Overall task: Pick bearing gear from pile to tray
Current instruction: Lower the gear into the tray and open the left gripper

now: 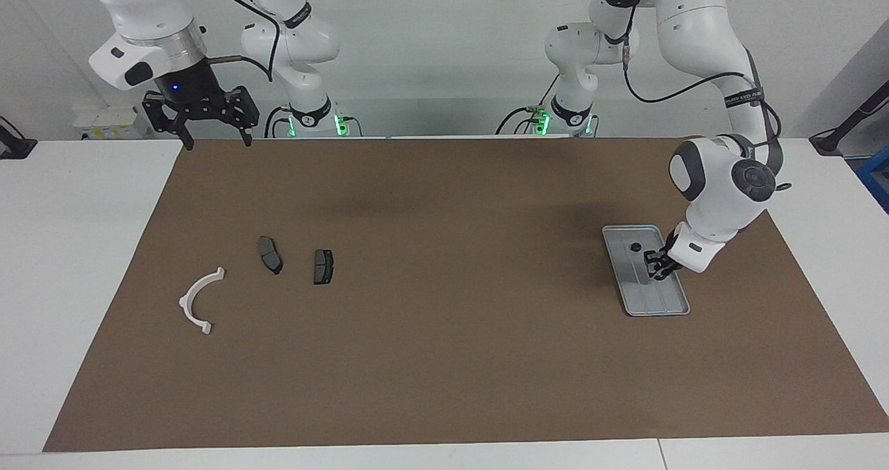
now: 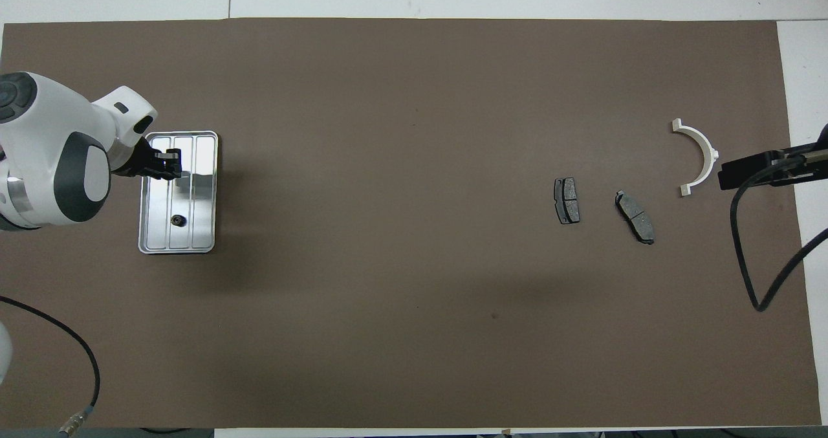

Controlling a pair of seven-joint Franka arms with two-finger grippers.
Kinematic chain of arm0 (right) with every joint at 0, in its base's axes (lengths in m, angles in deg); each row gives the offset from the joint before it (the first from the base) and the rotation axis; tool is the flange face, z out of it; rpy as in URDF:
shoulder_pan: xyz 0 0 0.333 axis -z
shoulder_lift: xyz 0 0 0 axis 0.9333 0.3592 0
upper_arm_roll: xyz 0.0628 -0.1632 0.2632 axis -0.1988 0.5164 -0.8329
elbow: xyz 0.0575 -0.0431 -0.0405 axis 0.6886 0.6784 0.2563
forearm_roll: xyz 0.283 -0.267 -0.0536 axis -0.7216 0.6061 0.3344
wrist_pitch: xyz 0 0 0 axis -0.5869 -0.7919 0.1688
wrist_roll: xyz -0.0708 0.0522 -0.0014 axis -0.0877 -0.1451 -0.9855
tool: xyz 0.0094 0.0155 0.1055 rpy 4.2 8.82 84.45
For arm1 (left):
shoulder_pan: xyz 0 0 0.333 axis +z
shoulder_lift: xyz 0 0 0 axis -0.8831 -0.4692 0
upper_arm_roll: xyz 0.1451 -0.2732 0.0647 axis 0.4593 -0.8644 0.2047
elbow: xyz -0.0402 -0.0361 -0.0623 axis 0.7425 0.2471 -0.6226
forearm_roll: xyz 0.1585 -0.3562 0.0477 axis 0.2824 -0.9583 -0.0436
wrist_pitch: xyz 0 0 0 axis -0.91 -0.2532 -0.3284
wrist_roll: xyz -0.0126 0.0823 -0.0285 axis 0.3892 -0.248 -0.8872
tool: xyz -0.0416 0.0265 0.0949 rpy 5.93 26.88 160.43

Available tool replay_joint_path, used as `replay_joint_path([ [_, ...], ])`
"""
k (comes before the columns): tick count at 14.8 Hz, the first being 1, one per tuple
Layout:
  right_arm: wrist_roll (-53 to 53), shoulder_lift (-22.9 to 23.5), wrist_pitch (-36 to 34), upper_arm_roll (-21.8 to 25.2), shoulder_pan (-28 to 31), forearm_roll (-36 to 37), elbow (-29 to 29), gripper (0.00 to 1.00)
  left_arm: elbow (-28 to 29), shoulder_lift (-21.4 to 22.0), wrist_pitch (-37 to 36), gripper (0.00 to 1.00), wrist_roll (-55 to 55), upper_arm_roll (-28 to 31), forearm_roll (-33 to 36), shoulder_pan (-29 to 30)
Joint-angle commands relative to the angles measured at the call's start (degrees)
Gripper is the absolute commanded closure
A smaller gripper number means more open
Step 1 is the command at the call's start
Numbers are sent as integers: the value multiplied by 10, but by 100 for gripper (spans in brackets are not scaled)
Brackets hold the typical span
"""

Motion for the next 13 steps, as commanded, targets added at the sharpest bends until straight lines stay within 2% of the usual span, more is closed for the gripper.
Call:
replay_joint_path([
  [1, 10, -3, 8, -5, 2, 10, 4, 0, 13, -2, 32, 100, -2, -2, 0, -3],
  [8, -41, -3, 7, -7, 1, -14, 4, 0, 26, -6, 48, 100, -5, -1, -1, 0],
  [9, -45, -3, 7, -7, 1, -14, 4, 0, 32, -5, 55, 65, -5, -1, -1, 0],
  [10, -45, -3, 7, -6, 1, -14, 4, 0, 28, -4, 46, 11, -6, -2, -1, 0],
  [11, -45, -3, 7, -6, 1, -14, 4, 0, 22, 0, 30, 0, -5, -2, -1, 0],
  [13, -45, -3, 7, -6, 1, -15, 4, 0, -9, 35, -40, 0, -5, 1, -1, 2],
])
